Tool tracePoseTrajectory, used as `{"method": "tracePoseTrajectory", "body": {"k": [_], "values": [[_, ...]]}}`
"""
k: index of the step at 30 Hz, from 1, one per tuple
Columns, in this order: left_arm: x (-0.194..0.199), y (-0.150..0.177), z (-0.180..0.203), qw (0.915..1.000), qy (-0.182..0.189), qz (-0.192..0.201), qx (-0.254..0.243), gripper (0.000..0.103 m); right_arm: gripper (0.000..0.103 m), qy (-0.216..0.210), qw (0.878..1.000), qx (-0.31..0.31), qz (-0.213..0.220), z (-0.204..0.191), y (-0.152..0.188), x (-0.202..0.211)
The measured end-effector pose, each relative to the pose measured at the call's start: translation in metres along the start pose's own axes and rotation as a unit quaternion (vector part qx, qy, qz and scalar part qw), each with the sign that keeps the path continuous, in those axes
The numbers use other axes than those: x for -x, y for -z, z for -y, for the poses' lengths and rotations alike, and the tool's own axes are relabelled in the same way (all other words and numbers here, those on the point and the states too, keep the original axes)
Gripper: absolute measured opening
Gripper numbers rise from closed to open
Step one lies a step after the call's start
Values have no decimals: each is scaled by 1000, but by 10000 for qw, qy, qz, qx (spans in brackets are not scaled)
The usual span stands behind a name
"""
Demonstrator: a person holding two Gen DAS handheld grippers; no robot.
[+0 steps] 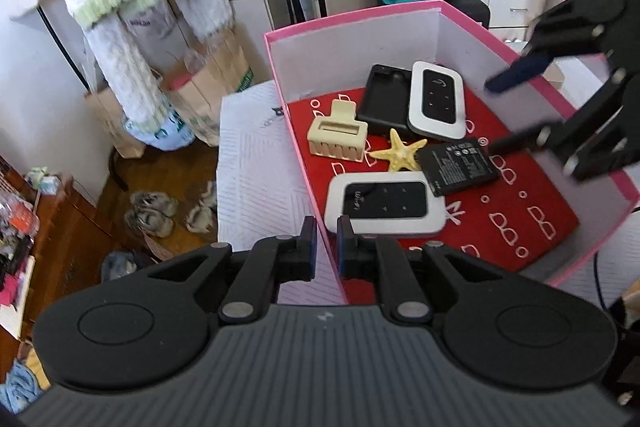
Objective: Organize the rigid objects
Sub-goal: 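Carry the black battery into the pink box and release it, then move the right gripper over the two gold-tipped AA batteries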
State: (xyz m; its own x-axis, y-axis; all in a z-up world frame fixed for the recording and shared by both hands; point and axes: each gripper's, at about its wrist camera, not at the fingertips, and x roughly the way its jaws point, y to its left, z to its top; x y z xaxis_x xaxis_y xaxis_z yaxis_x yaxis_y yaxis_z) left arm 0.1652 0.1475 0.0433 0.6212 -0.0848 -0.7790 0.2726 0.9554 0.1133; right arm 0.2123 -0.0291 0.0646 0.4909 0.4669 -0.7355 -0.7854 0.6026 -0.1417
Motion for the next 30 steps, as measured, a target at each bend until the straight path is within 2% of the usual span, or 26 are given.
{"method": "tracePoseTrajectory", "body": {"k": [2, 3, 5, 9, 13, 14, 18, 21, 24, 30], "values": [[1, 1, 1, 10000, 25, -8, -29, 9, 57, 46, 9975, -465, 523, 13, 12, 22], [1, 0, 1, 10000, 18, -5, -58, 9, 63, 86, 9947, -691, 757, 20, 19, 31], [1, 0, 2, 9999, -3, -4, -101, 9, 68, 286, 9892, -1016, 1014, 32, 37, 46], [1, 0, 0, 10000, 51, 0, -47, 9, 68, 769, 9799, -1602, 906, 54, 71, 55], [1, 0, -1, 10000, 47, -1, -77, 9, 68, 764, 9700, -2236, 573, 67, 107, 46], [1, -1, 0, 10000, 42, -8, -90, 9, 66, 716, 9672, -2384, 507, 70, 115, 42], [0, -1, 0, 9999, 67, -28, -88, 10, 37, 674, 9612, -2656, 326, 69, 138, 18], [0, -1, -1, 9999, 72, -30, -76, 9, 20, 822, 9610, -2634, 180, 67, 148, 9], [0, -1, -1, 9999, 62, -36, -87, 9, 19, 896, 9624, -2565, 34, 69, 152, 2], [0, -1, -2, 9999, 85, -65, -73, 9, 19, 686, 9661, -2485, -165, 74, 152, -8]]}}
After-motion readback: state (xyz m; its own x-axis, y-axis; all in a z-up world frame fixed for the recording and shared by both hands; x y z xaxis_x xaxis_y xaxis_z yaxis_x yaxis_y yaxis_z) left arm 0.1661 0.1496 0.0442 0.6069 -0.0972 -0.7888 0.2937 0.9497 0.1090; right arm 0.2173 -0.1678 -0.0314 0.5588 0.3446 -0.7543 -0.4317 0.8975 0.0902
